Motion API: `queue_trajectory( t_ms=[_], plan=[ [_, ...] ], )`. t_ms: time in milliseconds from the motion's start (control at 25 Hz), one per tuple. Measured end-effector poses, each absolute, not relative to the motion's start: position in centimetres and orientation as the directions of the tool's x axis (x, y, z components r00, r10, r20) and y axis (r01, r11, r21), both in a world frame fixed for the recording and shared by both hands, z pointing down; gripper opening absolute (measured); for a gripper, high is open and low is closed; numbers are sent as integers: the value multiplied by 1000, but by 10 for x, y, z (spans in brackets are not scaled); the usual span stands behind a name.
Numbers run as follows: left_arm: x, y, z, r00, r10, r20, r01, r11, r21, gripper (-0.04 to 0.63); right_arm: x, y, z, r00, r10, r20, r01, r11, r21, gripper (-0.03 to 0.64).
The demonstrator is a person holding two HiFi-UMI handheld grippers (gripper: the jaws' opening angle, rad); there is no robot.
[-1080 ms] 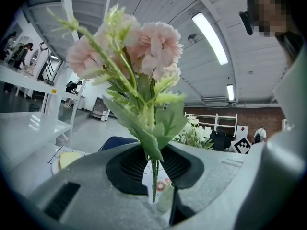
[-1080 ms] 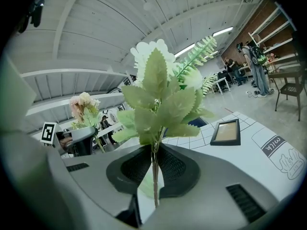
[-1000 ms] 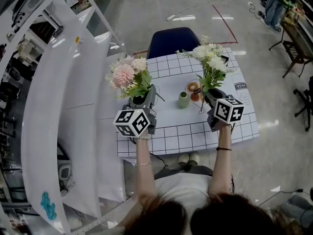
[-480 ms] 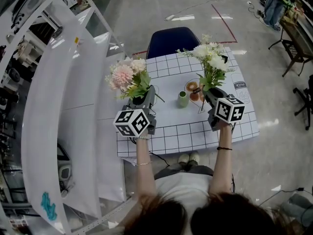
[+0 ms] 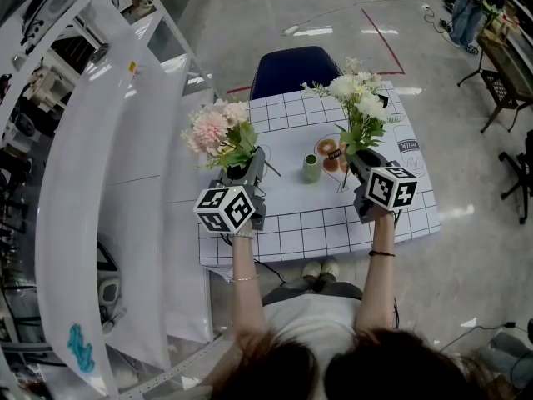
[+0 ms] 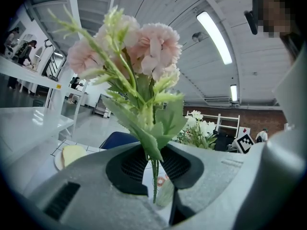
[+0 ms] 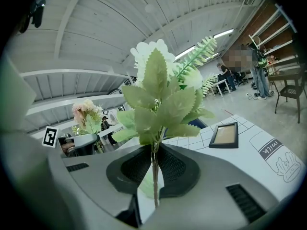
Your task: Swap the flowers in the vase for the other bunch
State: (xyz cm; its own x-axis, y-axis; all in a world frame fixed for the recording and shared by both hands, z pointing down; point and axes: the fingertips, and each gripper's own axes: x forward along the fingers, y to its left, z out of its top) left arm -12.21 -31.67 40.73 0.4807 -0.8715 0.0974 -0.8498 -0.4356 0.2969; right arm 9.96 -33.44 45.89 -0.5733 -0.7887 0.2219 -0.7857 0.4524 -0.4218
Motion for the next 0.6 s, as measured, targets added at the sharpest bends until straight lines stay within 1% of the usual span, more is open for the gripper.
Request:
queue_trajectory(
  t_ms=[600],
  plan=[
    [-133, -307, 424, 470, -873, 130, -852, -410, 324, 77, 90, -334, 432, -575, -799, 176, -789, 484, -379, 43]
  ],
)
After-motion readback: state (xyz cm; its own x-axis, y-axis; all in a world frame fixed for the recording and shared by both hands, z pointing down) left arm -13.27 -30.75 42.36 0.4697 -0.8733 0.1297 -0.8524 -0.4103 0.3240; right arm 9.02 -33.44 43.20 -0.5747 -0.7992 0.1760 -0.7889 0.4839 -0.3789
